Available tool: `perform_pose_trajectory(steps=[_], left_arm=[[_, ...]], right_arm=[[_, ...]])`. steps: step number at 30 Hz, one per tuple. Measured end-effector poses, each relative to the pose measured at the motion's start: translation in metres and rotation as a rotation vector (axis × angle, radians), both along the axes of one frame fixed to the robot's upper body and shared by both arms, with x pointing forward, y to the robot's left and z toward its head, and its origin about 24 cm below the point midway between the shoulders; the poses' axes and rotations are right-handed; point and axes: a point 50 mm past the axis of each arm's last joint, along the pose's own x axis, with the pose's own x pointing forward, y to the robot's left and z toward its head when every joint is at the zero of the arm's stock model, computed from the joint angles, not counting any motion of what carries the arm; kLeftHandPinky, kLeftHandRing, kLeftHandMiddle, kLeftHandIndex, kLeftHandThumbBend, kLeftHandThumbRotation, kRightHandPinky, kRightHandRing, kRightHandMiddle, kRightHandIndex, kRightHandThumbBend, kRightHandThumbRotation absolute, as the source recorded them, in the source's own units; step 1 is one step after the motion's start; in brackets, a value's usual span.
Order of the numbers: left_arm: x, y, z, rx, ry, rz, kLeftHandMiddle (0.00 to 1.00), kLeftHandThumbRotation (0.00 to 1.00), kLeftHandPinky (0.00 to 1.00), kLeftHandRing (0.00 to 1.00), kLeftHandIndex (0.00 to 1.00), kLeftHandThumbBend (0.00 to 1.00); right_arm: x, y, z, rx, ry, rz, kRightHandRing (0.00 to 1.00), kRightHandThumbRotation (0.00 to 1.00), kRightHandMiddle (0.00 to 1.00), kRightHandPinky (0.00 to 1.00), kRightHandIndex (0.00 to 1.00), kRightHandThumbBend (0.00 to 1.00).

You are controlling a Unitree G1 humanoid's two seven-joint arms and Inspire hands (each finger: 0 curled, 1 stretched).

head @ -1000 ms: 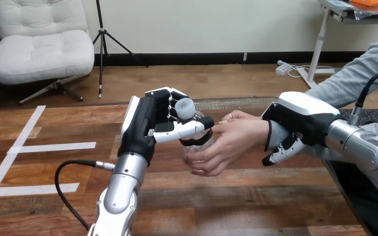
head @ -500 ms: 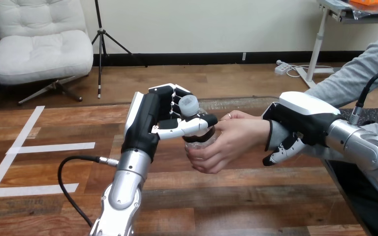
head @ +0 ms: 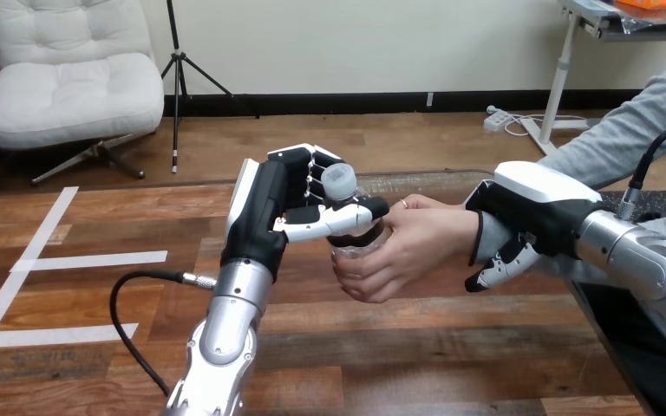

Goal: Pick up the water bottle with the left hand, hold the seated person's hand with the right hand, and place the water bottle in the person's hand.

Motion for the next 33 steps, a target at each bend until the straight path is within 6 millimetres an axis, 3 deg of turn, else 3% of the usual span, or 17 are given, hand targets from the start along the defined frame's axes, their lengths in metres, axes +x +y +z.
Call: perform_pose_trajectory(steps=[33], left_arm=[[0.004, -0.012, 0.003, -0.028, 0.002, -0.031, 0.41, 0.00, 0.31, 0.35, 0.39, 0.79]], right_arm=[[0.000, -0.003, 0.000, -0.004, 0.001, -0.013, 0.28, 0.00, 0.32, 0.25, 0.32, 0.72]])
